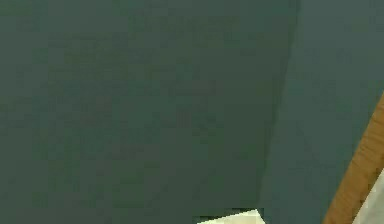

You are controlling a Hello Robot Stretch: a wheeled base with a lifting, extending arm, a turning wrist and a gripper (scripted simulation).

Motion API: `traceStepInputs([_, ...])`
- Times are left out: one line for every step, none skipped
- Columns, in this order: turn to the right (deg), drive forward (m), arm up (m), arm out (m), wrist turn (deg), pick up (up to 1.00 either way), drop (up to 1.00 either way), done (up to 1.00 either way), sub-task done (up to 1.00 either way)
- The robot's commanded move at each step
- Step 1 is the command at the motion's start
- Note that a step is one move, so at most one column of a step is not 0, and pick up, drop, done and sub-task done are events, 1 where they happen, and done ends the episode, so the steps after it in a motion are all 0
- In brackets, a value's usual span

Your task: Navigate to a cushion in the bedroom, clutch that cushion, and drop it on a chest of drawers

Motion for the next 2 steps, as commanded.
traceStepInputs([30.0, 0.00, 0.00, 0.00, 0.0, 0.00, 0.00, 0.00, 0.00])
traceStepInputs([0.0, 0.05, 0.00, 0.00, 0.0, 0.00, 0.00, 0.00, 0.00])
